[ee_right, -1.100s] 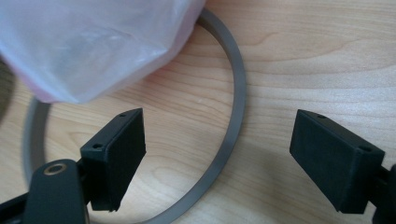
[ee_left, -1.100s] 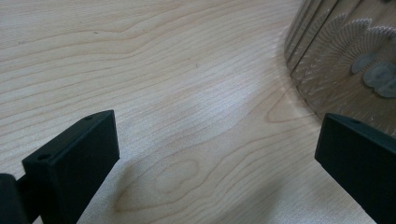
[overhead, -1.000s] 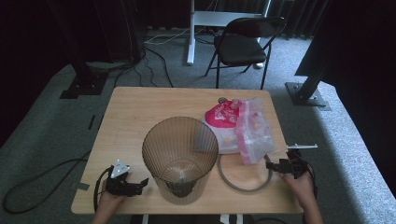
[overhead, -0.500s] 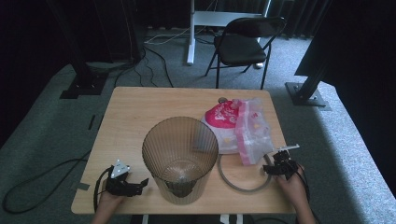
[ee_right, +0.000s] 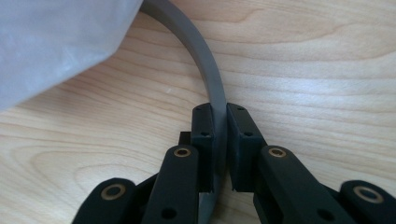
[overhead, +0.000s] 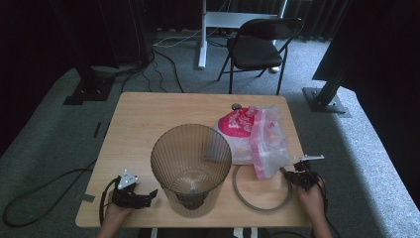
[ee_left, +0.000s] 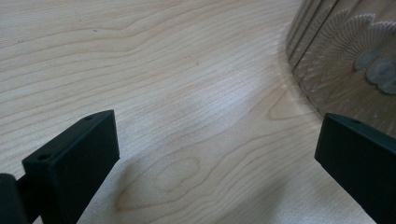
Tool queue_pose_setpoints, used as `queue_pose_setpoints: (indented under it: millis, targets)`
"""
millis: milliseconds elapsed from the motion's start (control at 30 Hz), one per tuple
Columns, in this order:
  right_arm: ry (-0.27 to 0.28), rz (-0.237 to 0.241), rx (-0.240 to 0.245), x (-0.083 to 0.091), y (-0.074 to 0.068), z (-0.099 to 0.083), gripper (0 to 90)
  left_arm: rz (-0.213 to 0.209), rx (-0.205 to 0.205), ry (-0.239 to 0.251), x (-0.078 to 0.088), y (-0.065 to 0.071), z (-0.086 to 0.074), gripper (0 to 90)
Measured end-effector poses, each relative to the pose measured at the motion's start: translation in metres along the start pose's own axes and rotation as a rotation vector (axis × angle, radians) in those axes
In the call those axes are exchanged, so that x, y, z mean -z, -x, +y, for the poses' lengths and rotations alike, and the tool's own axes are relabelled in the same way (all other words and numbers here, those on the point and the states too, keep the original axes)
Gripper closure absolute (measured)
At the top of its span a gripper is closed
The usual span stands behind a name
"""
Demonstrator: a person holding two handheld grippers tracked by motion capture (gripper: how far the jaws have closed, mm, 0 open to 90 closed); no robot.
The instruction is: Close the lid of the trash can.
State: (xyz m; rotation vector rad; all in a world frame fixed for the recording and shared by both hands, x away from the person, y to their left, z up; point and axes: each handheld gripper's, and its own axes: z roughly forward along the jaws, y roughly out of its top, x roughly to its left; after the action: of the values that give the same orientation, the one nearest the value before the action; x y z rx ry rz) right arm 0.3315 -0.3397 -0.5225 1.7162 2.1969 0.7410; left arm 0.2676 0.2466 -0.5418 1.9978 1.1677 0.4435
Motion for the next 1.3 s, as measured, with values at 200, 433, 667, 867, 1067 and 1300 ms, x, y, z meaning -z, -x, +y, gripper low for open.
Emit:
queue_pose_setpoints:
  millis: [200,433,667,867,1067,1300]
  targets:
    - [0.046,0.111,-0.085,0.008,0.009,0.000,83.2,0.001,0.001,0.002,0.000,0.000,0.000,0.0]
    - [0.092,0.195,-0.117,0.025,0.015,0.006,83.7,0.004,0.002,0.003,0.000,0.000,0.000,0.0]
    - [0.130,0.249,-0.143,0.036,0.018,0.008,83.8,0.005,0.001,0.003,0.000,0.001,0.000,0.0]
    - [0.165,0.274,-0.138,0.051,0.019,0.010,83.8,0.005,0.002,0.002,0.000,0.001,0.000,0.0]
    - [0.197,0.284,-0.131,0.066,0.020,0.008,83.9,0.006,0.000,0.000,-0.001,0.000,0.000,0.0]
    - [0.250,0.329,-0.132,0.086,0.022,0.007,83.9,0.007,-0.001,-0.005,-0.001,0.001,0.000,0.0]
